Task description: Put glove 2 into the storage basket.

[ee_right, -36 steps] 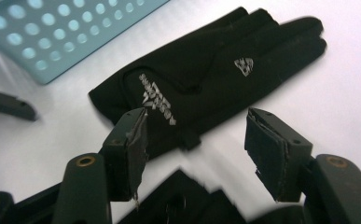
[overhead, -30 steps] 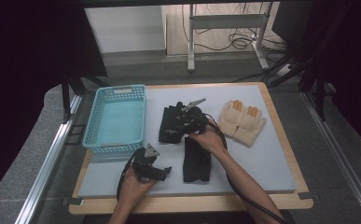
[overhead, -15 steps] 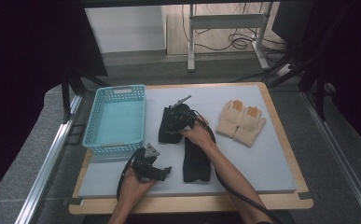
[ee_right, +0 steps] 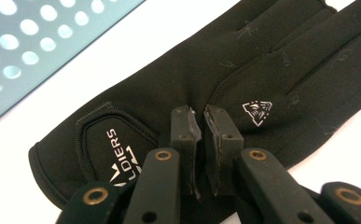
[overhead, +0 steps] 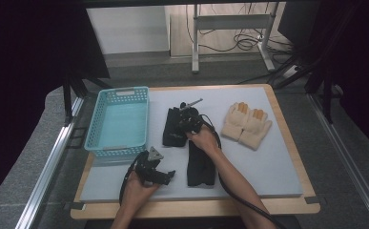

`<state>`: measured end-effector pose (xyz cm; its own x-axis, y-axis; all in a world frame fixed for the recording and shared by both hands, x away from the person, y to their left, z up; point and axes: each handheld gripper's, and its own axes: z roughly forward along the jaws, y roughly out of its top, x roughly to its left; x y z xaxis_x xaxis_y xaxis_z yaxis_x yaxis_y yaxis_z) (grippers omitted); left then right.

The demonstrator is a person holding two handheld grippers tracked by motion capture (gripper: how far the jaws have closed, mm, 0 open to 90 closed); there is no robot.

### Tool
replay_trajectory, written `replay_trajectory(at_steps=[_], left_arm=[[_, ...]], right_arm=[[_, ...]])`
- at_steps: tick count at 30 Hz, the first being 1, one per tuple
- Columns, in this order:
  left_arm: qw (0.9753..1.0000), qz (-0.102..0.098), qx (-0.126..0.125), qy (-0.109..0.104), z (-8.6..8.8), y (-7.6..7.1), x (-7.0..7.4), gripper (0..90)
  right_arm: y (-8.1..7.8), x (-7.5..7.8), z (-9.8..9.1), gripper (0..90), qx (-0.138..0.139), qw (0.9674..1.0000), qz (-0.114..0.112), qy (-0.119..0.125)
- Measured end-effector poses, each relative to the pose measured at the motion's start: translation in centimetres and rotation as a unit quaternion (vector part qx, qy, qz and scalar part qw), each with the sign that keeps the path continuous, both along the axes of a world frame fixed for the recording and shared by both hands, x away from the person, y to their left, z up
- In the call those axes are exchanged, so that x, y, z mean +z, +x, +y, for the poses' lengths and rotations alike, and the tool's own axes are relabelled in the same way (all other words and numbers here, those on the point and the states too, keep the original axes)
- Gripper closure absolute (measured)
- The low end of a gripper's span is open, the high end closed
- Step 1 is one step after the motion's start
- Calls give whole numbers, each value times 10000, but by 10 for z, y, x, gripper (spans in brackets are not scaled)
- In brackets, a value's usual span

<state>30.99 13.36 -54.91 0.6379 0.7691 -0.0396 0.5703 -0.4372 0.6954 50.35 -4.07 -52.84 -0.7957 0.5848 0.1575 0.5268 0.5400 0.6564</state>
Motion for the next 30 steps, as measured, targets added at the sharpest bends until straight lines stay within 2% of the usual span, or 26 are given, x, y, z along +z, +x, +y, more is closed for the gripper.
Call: replay_trajectory(at_steps=[4, 8, 10, 17, 30], left_arm=[[10000, 0, 1, 1, 0, 0, 0, 34], [10000, -3, 2, 2, 0, 0, 0, 35], [10000, -3, 2, 2, 0, 0, 0, 35], [10000, -4, 0, 0, 0, 0, 0, 35], [10000, -6, -2, 11, 0, 0, 0, 35]], right_arm=[[-5, 3, 6, 856, 51, 9993, -253, -281], [-12, 7, 15, 864, 134, 9957, -602, -693], [-14, 8, 17, 865, 157, 9945, -690, -777], [-16, 22, 11, 866, 182, 9961, -683, -531], [-39, 60, 4, 866, 339, 9946, -926, -320]])
